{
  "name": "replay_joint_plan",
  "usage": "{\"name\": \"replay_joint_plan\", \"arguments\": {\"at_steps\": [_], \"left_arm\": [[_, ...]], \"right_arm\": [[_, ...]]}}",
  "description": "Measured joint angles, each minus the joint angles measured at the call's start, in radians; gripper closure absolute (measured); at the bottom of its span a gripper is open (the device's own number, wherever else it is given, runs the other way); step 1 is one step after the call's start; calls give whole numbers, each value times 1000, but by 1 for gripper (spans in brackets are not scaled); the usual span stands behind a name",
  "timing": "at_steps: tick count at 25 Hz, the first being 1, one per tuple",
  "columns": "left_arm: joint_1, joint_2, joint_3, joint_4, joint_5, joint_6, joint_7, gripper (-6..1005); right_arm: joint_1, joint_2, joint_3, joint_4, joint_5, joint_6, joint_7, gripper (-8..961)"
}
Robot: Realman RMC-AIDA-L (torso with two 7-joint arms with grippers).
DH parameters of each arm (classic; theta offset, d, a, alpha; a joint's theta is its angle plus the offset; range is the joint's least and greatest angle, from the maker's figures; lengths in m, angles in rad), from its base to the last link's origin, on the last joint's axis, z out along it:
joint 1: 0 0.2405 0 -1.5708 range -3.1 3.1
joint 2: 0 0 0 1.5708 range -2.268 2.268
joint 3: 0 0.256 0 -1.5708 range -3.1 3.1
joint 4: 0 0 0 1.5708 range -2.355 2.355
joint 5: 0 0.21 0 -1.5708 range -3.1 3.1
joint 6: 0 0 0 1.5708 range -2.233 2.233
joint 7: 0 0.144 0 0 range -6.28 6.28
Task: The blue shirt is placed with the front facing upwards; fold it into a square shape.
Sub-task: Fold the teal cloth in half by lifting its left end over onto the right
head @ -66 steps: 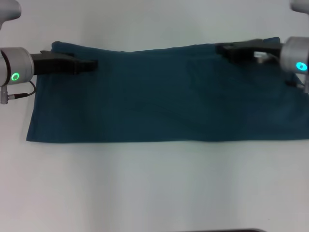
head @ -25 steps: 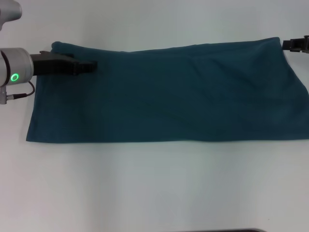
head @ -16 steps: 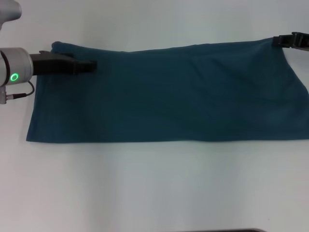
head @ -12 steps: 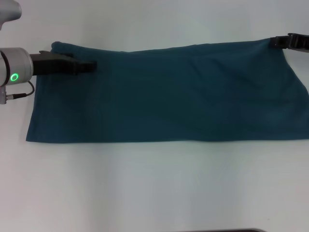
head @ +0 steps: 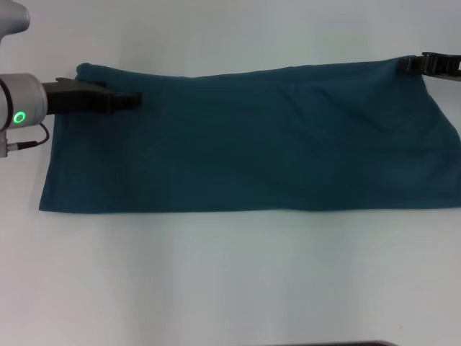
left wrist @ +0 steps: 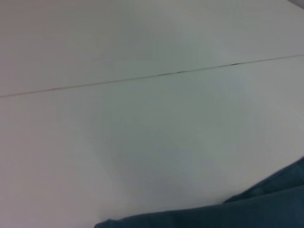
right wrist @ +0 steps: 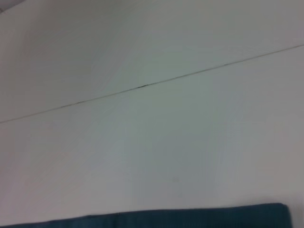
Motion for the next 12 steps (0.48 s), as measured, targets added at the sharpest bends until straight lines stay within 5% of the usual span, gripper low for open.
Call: {"name": "replay_joint_plan", "arguments": {"at_steps": [12], "left_arm": [[6,0,0,2,0,-14,0,203]], "right_arm": [[-11,8,7,3,6,29,-15,917]]}}
